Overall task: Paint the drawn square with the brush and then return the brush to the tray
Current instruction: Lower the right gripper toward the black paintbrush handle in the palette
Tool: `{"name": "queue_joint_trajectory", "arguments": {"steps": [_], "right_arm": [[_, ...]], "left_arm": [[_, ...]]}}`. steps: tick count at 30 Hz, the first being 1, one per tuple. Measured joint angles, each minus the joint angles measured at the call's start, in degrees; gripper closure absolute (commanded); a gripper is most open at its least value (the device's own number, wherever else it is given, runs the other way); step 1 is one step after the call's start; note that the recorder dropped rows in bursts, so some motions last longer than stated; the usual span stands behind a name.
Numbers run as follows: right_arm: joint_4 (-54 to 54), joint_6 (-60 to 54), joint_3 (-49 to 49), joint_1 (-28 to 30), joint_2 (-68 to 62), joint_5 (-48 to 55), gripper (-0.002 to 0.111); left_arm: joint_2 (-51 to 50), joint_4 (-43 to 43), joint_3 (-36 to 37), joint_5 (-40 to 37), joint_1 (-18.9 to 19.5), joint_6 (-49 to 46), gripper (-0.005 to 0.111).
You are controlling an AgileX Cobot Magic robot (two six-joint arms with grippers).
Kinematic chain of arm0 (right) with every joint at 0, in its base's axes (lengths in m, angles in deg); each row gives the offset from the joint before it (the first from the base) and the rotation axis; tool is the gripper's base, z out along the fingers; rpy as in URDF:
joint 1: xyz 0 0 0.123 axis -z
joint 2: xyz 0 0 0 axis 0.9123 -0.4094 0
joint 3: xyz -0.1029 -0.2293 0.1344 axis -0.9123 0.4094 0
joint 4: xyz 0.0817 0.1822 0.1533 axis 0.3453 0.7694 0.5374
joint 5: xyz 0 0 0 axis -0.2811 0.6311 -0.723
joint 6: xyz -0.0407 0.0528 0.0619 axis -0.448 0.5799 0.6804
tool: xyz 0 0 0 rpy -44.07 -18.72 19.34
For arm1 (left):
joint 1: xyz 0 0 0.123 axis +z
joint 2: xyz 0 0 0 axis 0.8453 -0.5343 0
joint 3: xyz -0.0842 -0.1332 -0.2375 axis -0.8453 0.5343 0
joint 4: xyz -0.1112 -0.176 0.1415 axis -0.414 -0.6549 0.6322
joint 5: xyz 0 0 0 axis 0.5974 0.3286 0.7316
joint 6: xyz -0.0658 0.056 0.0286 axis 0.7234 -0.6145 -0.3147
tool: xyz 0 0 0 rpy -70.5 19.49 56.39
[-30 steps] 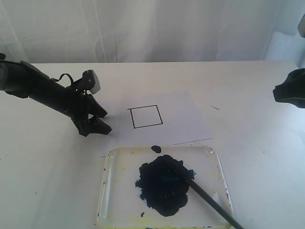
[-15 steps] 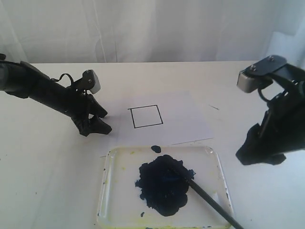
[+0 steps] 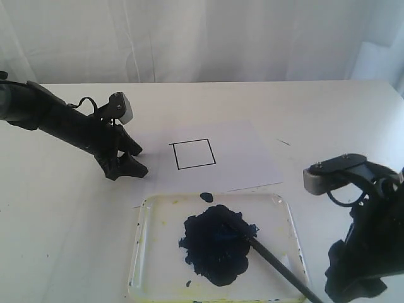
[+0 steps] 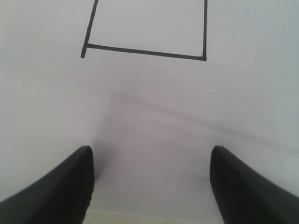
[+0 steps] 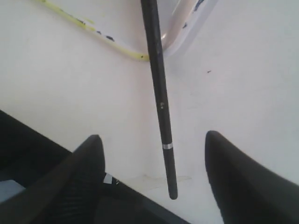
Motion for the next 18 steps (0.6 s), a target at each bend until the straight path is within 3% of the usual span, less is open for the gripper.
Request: {"name": "queue_joint_trajectory", "arguments": {"steps": [18], "right_arm": [[0.98, -0.03, 11.92, -1.47, 0.00, -21.12, 0.050]], "left_arm": [[0.00, 0.00, 0.00, 0.00, 0.00, -0.10, 0.034]]}}
